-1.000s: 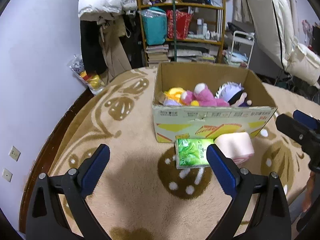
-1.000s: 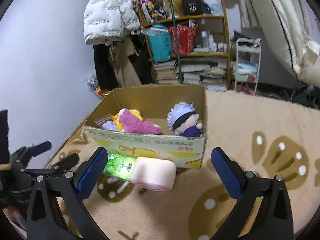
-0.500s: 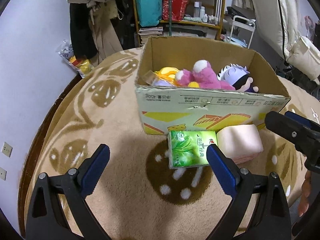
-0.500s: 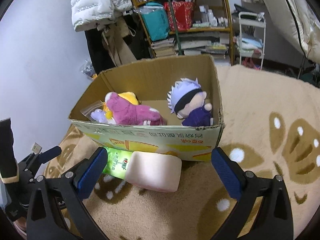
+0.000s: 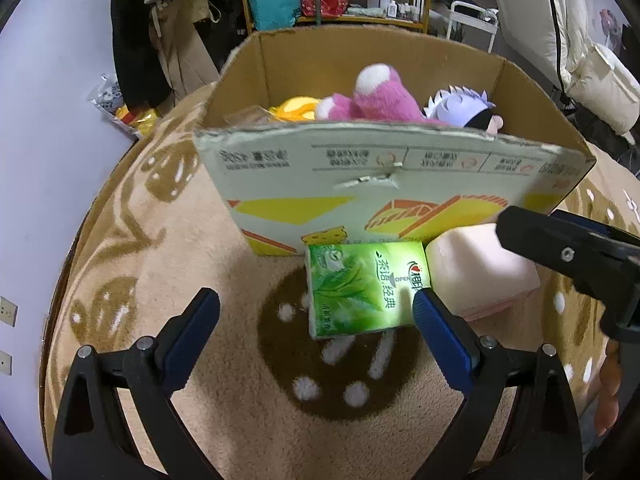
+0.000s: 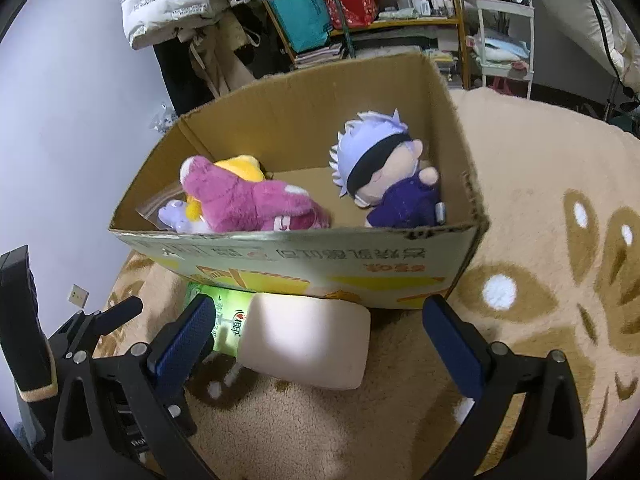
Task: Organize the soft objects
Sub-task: 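Lower both tools toward the green tissue pack and pink roll plush, then grasp the green tissue pack with the left tool while the right tool grasps the pink roll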
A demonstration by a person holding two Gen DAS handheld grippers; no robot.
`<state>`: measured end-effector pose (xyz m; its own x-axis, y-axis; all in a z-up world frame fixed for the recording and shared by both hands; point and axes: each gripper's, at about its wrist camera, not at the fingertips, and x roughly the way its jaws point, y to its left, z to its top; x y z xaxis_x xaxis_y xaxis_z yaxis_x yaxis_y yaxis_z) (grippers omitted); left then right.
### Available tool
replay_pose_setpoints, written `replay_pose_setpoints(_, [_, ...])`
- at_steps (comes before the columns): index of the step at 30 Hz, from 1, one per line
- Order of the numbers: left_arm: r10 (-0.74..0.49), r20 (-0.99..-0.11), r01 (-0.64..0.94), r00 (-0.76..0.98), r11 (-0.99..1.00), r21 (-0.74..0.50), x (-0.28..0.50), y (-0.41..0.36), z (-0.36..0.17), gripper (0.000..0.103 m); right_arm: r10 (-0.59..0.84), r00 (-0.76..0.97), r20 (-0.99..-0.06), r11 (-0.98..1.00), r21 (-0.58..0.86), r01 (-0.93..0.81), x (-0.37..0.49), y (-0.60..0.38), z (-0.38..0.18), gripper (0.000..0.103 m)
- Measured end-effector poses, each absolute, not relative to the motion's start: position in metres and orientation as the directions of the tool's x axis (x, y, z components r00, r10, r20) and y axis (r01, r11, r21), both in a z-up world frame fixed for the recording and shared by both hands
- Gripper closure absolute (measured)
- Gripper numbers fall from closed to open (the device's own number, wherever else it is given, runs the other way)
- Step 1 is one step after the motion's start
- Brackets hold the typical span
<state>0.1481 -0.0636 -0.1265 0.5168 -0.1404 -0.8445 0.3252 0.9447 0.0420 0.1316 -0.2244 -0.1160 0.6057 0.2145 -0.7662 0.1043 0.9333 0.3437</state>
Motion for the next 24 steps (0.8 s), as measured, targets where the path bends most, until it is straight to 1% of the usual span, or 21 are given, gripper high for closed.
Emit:
replay_pose_setpoints(17, [-0.187,-0.866,0.372,0.464,0.928,-0.001,0.155,-0.076,-0.147,0.007,0.24,0.525,-0.817,0.933,0.344,0.108,0.15,-0.214,-0.146,0.0])
replay_pose_setpoints(24, [-0.215,-0.871,0.359,0.441,0.932,-0.049,0.161,-0.073,-0.148,0.007,0.252,0.499,-0.829,0.931,0.349,0.11,0.155,-0.211,-0.156,0.0])
